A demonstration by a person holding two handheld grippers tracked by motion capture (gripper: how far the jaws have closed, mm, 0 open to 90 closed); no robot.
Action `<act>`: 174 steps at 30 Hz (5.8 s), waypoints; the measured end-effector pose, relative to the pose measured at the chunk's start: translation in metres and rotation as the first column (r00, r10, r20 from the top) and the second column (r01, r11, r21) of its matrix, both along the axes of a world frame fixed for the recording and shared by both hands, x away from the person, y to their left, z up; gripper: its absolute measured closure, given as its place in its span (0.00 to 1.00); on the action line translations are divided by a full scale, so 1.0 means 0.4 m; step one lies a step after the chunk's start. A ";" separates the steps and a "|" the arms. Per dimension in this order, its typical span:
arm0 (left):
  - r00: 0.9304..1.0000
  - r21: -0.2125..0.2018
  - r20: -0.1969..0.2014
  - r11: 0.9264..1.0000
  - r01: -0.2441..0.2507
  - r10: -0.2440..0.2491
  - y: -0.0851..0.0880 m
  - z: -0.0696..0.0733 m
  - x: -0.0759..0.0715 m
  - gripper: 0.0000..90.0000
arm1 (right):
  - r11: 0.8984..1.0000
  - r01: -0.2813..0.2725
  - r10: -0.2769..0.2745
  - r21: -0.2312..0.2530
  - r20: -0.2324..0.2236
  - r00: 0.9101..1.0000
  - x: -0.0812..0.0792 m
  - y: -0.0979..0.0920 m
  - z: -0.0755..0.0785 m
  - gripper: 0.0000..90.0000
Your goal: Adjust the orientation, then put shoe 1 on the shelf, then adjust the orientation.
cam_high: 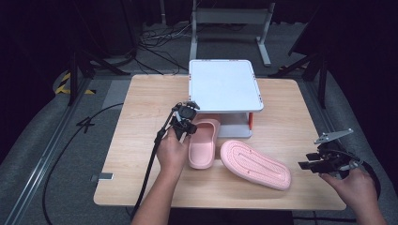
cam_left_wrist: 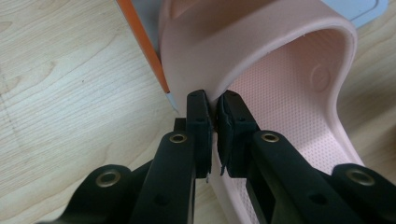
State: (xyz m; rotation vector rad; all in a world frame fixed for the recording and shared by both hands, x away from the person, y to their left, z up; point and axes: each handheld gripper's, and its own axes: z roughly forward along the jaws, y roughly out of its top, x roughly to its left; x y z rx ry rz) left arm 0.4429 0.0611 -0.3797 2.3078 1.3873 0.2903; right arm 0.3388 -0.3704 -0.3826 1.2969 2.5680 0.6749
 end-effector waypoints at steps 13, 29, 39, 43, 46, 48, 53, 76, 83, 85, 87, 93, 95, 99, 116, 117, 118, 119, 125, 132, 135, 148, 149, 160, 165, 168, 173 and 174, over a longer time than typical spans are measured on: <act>0.999 -0.035 -0.043 0.999 -0.009 0.007 0.005 -0.026 0.001 0.82 | 1.000 -0.010 0.010 -0.006 0.003 1.000 -0.001 0.007 0.000 0.54; 0.990 -0.024 0.006 0.990 0.140 -0.140 0.043 0.068 -0.191 0.70 | 1.000 -0.016 0.016 -0.017 0.007 1.000 0.007 0.024 0.000 0.54; 0.962 0.004 -0.137 0.971 0.239 -0.237 0.044 -0.007 -0.301 0.81 | 1.000 -0.021 0.021 -0.023 0.006 1.000 0.007 0.036 -0.004 0.54; 0.949 0.021 -0.165 0.961 0.276 -0.269 0.018 -0.066 -0.322 0.82 | 1.000 -0.016 0.016 -0.019 0.014 1.000 0.006 0.032 0.000 0.54; 0.934 -0.006 -0.216 0.957 0.290 -0.284 0.002 -0.097 -0.319 0.83 | 1.000 -0.016 0.016 -0.017 0.014 1.000 0.006 0.030 0.002 0.54; 0.931 -0.001 -0.224 0.955 0.296 -0.289 -0.004 -0.107 -0.314 0.83 | 1.000 -0.017 0.017 -0.017 0.015 1.000 0.005 0.031 0.004 0.54; 0.930 0.029 -0.243 0.956 0.292 -0.276 -0.018 -0.128 -0.302 0.83 | 1.000 -0.020 0.021 -0.016 0.017 1.000 0.004 0.030 0.002 0.54; 0.945 0.046 -0.202 0.962 0.270 -0.255 -0.079 -0.121 -0.211 0.88 | 0.999 -0.038 0.038 -0.016 0.017 0.999 0.005 0.039 -0.002 0.54; 0.948 0.043 -0.210 0.967 0.252 -0.238 -0.097 -0.131 -0.172 0.86 | 0.999 -0.033 0.033 -0.015 0.016 0.999 0.005 0.033 -0.006 0.54; 0.950 0.024 -0.213 0.970 0.241 -0.230 -0.097 -0.132 -0.156 0.86 | 0.999 -0.030 0.030 -0.015 0.016 0.999 0.005 0.031 -0.006 0.54; 0.954 0.001 -0.204 0.975 0.224 -0.219 -0.098 -0.134 -0.144 0.86 | 0.999 -0.031 0.031 -0.017 0.014 0.999 0.006 0.033 -0.007 0.54; 0.963 -0.003 -0.164 0.976 0.216 -0.213 -0.113 -0.135 -0.098 0.86 | 0.999 -0.037 0.037 -0.019 0.015 0.999 0.004 0.037 -0.006 0.54; 0.966 -0.002 -0.155 0.978 0.211 -0.209 -0.115 -0.138 -0.086 0.86 | 0.999 -0.036 0.037 -0.022 0.014 0.999 0.005 0.035 -0.008 0.54; 0.973 0.014 -0.133 0.981 0.193 -0.190 -0.116 -0.146 -0.064 0.86 | 0.999 -0.034 0.034 -0.024 0.010 0.999 0.004 0.034 -0.011 0.54; 0.986 0.016 -0.066 0.988 0.153 -0.151 -0.111 -0.155 0.009 0.86 | 0.999 -0.033 0.033 -0.026 0.012 0.999 0.000 0.033 -0.014 0.54; 0.986 0.011 -0.057 0.988 0.155 -0.154 -0.113 -0.156 0.011 0.86 | 0.999 -0.035 0.035 -0.026 0.012 0.999 0.000 0.034 -0.014 0.54; 0.986 0.008 -0.054 0.987 0.160 -0.159 -0.116 -0.155 0.013 0.86 | 0.999 -0.036 0.037 -0.027 0.012 0.999 0.000 0.035 -0.013 0.54; 0.984 0.000 -0.057 0.986 0.166 -0.166 -0.118 -0.156 0.016 0.86 | 0.999 -0.037 0.038 -0.026 0.014 0.999 0.000 0.035 -0.013 0.54; 0.981 0.013 -0.061 0.982 0.186 -0.185 -0.117 -0.145 0.004 0.84 | 0.999 -0.039 0.040 -0.024 0.020 0.999 -0.001 0.033 -0.009 0.54; 0.985 -0.045 -0.043 0.986 0.163 -0.165 -0.026 -0.057 -0.053 0.78 | 0.999 -0.036 0.036 -0.004 0.035 0.999 0.003 0.029 0.001 0.55; 0.986 -0.056 -0.035 0.986 0.159 -0.161 0.022 -0.023 -0.077 0.75 | 0.999 -0.048 0.047 0.004 0.044 0.998 0.008 0.041 0.005 0.57; 0.993 -0.070 -0.035 0.991 0.112 -0.115 0.163 0.040 -0.160 0.66 | 0.994 -0.099 0.097 0.046 0.048 0.994 -0.002 0.086 0.023 0.68; 0.993 -0.065 -0.042 0.992 0.105 -0.108 0.175 0.044 -0.163 0.65 | 0.993 -0.106 0.103 0.045 0.052 0.993 -0.002 0.090 0.023 0.69; 0.994 -0.092 -0.027 0.990 0.107 -0.110 0.242 0.077 -0.185 0.59 | 0.985 -0.165 0.162 0.050 0.051 0.985 -0.014 0.145 0.043 0.71; 0.996 -0.095 -0.019 0.991 0.090 -0.092 0.272 0.070 -0.189 0.57 | 0.974 -0.214 0.212 0.068 0.044 0.976 -0.013 0.180 0.047 0.75; 0.997 -0.099 -0.020 0.992 0.075 -0.077 0.283 0.068 -0.195 0.57 | 0.967 -0.247 0.245 0.064 0.037 0.969 -0.013 0.205 0.046 0.78; 0.998 -0.101 -0.020 0.993 0.062 -0.064 0.293 0.066 -0.205 0.57 | 0.947 -0.315 0.314 0.062 0.029 0.949 -0.021 0.256 0.057 0.81; 0.998 -0.100 -0.021 0.993 0.062 -0.064 0.295 0.065 -0.206 0.57 | 0.942 -0.329 0.328 0.064 0.029 0.944 -0.023 0.265 0.058 0.81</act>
